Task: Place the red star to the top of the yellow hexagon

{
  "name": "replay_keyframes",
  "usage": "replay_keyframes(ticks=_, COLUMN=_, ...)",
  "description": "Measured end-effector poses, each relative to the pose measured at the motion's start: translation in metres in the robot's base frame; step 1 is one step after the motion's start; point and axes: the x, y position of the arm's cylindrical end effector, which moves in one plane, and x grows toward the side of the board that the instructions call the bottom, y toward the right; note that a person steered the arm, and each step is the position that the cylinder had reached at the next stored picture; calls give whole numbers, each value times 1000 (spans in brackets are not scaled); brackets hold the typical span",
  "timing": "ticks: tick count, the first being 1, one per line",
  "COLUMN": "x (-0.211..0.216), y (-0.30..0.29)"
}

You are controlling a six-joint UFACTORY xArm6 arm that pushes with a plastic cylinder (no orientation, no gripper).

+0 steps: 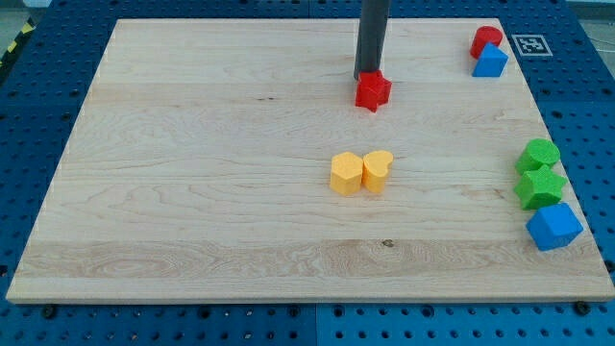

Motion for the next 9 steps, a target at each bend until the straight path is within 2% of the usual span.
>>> replay_keyframes(ticks=1, x=0, y=39)
replay_keyframes(ticks=2, x=23, y=53)
replay_keyframes(ticks=4, x=33, y=23)
replay_keyframes(ticks=6, x=-2, y=6)
replay_keyframes(ticks=8, x=50, y=4)
replay_keyframes(ticks=9, x=53, y=3)
